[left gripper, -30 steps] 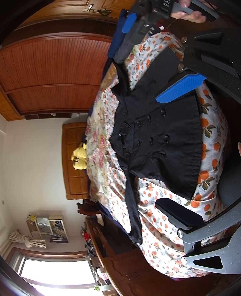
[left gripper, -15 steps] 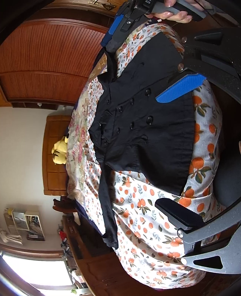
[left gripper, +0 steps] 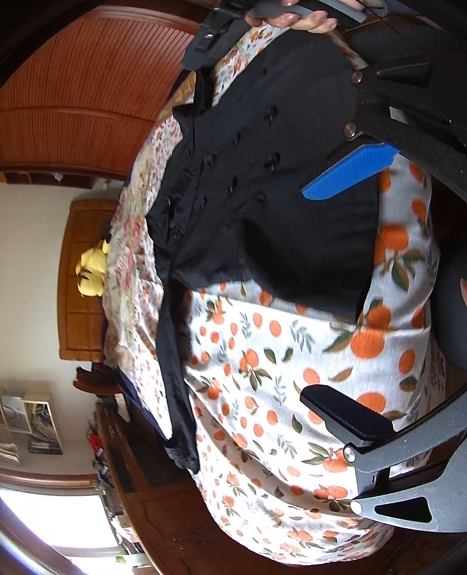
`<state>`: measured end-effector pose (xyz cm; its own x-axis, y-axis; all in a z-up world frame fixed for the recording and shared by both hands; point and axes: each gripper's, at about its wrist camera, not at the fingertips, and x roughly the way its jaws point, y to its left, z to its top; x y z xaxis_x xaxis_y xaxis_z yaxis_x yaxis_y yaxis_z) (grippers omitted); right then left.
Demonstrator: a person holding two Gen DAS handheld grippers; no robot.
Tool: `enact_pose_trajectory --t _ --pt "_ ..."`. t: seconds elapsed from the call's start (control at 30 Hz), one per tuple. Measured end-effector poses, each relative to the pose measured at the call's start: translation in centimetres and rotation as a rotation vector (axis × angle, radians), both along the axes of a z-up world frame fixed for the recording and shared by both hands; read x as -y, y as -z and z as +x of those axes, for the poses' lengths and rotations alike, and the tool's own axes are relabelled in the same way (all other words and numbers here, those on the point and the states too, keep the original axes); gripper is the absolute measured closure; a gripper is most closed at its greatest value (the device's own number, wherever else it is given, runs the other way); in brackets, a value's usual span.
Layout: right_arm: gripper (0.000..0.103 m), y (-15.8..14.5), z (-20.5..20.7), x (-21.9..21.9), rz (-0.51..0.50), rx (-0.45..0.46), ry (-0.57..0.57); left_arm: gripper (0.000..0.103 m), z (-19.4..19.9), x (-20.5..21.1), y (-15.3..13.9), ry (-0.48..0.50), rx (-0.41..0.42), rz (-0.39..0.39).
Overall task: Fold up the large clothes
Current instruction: 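Move the left gripper down to the cuff of the nearest coat sleeve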
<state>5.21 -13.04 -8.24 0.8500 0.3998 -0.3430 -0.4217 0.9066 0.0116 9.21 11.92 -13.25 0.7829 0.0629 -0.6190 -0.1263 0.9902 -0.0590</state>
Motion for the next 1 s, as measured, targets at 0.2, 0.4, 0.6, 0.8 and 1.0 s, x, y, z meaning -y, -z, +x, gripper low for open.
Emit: enact_pose_trajectory --t 0.2,0.4,0.6,0.8,1.0 --pt "0.0 0.2 4.8 -0.9 0.035 -0.023 -0.027 0.0 1.4 -2.7 0.9 -0.052 -0.026 0.003" --pt "0.0 1.8 8.6 -1.6 0.031 -0.063 -0.053 0.0 3.3 -4.6 1.4 -0.089 -0.077 0.046" --pt "0.0 4.9 11.0 -2.2 -0.027 -0.147 -0.073 0.008 5.7 -6.9 2.2 -0.107 -0.121 0.026" --pt "0.0 5.2 12.4 -2.7 -0.033 -0.219 -0.112 0.021 10.5 -10.1 1.9 -0.133 -0.114 -0.03" --pt "0.0 5.2 12.6 -3.3 -0.056 -0.219 -0.103 0.033 16.5 -12.5 1.6 -0.172 -0.095 -0.063"
